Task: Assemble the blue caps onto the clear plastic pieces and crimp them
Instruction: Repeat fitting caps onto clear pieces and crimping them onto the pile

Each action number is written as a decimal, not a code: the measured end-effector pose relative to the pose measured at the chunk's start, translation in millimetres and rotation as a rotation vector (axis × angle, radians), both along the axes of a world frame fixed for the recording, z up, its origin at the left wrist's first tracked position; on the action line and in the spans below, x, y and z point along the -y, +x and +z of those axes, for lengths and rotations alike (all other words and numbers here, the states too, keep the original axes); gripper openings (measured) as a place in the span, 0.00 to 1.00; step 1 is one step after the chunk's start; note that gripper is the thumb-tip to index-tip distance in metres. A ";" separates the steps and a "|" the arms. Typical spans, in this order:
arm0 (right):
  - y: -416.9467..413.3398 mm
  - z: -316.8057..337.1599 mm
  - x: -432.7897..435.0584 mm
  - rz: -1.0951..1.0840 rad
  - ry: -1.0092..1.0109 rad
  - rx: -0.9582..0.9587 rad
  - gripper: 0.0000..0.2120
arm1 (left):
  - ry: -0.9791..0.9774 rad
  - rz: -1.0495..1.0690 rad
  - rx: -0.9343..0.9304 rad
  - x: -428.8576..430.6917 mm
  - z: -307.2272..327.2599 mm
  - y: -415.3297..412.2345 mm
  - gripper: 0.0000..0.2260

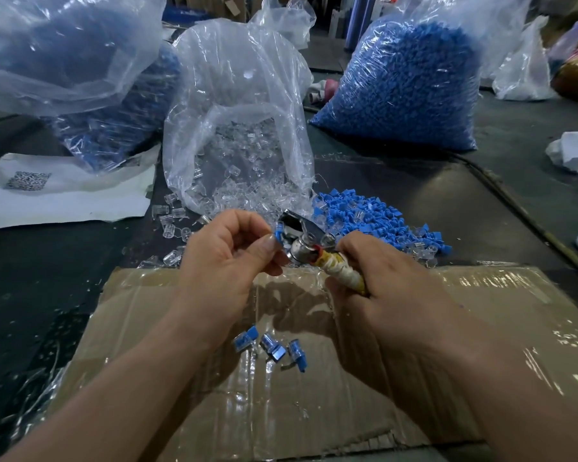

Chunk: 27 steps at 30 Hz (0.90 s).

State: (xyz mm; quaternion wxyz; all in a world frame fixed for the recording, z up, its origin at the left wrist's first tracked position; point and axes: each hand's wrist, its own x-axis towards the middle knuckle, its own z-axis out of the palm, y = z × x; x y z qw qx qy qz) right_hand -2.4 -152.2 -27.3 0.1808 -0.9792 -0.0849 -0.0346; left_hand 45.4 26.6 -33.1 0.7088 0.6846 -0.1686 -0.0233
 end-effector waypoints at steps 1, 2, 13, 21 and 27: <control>0.2 0.4 -0.7 0.000 -0.001 0.000 0.08 | 0.010 0.005 0.003 0.0 -0.2 -0.2 0.08; 0.4 0.9 -1.4 -0.002 0.001 0.000 0.08 | 0.020 0.012 0.009 0.3 -0.7 -0.3 0.08; 1.4 1.1 -5.6 -0.030 0.027 -0.007 0.10 | 0.107 0.081 0.083 2.8 -2.3 -5.2 0.09; 1.5 3.5 -1.9 -0.039 0.024 0.009 0.10 | 0.121 0.095 0.051 1.5 -2.3 -2.2 0.08; -2.0 18.6 21.4 0.047 -0.010 -0.181 0.12 | -0.033 0.130 -0.193 -10.1 1.0 8.6 0.05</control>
